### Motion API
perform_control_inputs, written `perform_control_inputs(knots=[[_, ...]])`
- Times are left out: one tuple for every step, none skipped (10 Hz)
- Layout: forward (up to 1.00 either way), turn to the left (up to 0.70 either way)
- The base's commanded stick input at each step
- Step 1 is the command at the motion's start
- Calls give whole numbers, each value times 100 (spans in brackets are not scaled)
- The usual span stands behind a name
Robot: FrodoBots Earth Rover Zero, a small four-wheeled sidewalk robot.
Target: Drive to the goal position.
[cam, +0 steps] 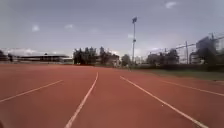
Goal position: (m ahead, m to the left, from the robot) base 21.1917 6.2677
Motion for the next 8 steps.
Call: perform_control_inputs(knots=[[45, 0], [45, 0], [45, 0], [45, 0], [45, 0], [45, 0], [45, 0], [45, 0]])
